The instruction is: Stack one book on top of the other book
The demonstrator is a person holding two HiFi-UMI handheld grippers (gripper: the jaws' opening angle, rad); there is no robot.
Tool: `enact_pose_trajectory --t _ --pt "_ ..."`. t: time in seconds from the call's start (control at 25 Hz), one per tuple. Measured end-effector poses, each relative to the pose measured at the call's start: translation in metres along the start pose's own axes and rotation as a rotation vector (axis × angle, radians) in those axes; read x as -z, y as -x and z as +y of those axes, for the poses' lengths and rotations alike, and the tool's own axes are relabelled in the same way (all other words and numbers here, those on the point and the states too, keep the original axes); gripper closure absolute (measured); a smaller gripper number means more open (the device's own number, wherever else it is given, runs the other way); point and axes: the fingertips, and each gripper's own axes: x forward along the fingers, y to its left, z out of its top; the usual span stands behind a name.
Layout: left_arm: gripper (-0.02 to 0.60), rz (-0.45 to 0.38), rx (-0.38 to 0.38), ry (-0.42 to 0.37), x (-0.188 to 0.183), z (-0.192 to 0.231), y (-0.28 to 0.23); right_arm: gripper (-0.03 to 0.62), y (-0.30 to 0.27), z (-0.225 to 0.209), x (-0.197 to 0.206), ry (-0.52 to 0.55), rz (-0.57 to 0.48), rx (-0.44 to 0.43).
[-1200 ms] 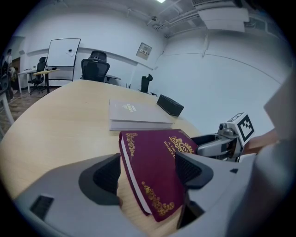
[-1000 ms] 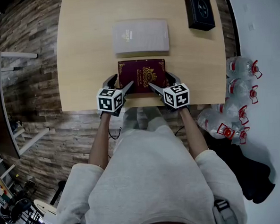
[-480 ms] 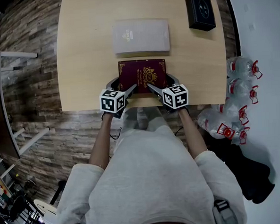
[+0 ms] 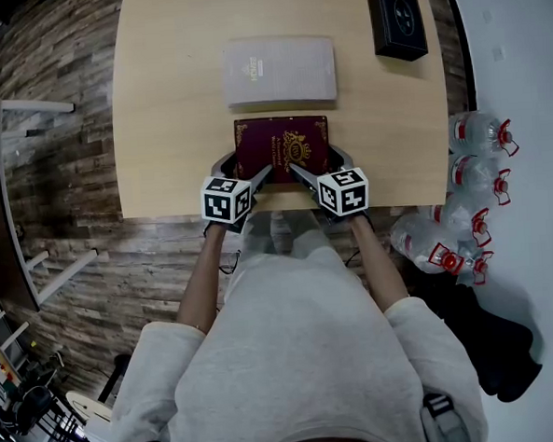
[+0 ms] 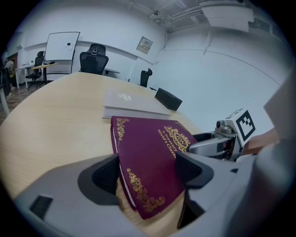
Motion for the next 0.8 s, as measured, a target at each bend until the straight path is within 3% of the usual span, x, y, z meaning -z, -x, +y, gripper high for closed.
enact_pose_trajectory --t 0.8 --pt "0.206 -0.007 -0.050 -0.089 -0.0060 -0.0066 0.0073 0.158 0.0088 0.0015 -0.0039 0.014 -0.018 0.059"
